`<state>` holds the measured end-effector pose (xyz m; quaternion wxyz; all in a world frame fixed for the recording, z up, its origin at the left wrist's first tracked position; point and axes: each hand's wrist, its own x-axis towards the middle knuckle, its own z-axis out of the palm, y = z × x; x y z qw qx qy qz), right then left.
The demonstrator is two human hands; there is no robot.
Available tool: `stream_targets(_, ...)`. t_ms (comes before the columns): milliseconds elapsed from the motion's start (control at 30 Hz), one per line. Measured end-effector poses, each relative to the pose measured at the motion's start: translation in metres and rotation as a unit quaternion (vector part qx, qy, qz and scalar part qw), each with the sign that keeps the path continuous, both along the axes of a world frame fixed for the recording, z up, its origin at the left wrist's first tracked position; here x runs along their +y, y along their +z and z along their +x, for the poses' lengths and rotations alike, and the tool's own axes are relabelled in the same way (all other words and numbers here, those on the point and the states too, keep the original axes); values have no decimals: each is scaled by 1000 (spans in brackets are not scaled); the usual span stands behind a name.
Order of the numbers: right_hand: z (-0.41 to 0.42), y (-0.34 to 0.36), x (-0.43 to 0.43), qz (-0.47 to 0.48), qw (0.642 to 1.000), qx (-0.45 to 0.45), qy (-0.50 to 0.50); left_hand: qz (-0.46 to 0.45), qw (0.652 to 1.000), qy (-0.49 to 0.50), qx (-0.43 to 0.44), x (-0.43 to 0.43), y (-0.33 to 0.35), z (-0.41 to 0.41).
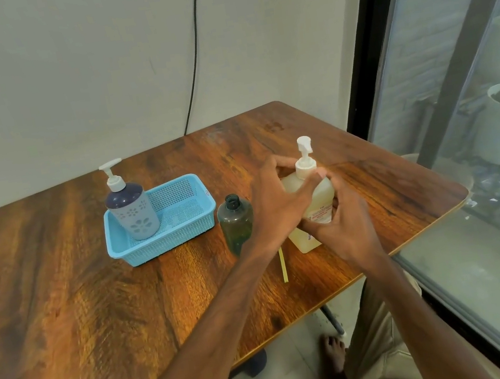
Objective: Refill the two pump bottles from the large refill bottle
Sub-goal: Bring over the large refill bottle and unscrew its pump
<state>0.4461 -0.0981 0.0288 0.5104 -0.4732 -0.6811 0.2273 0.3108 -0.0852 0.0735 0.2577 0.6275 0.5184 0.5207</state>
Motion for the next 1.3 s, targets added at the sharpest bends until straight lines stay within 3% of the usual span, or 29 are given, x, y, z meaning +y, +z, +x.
stream_targets(200,0,0,-2,-24,1000,3,-4,0,998,62,2,18,1,17)
stream_targets(500,6,4,-3,-37,999,11,28,-19,999,6,40,7,-18,16)
stream_targets(667,39,33,1,-136,979,31,150,-13,995,-16,95,-4,-31,-5)
stream_targets(833,50,62,-3,-87,987,48,129,-9,993,-24,113,0,-28,-11)
stream_targets(933,22,68,-5,-61,993,85,49,-1,994,-28,109,-1,-24,-11)
stream_targets(1100,-10,66,0,0,996,53,-77,-10,995,-32,97,-4,-23,-10)
stream_targets(1200,-4,67,4,-1,997,58,-55,0,995,-33,95,-4,-22,-11)
stream_targets(1300,11,72,9,-58,995,69,48,4,994,-32,100,-4,-24,-10)
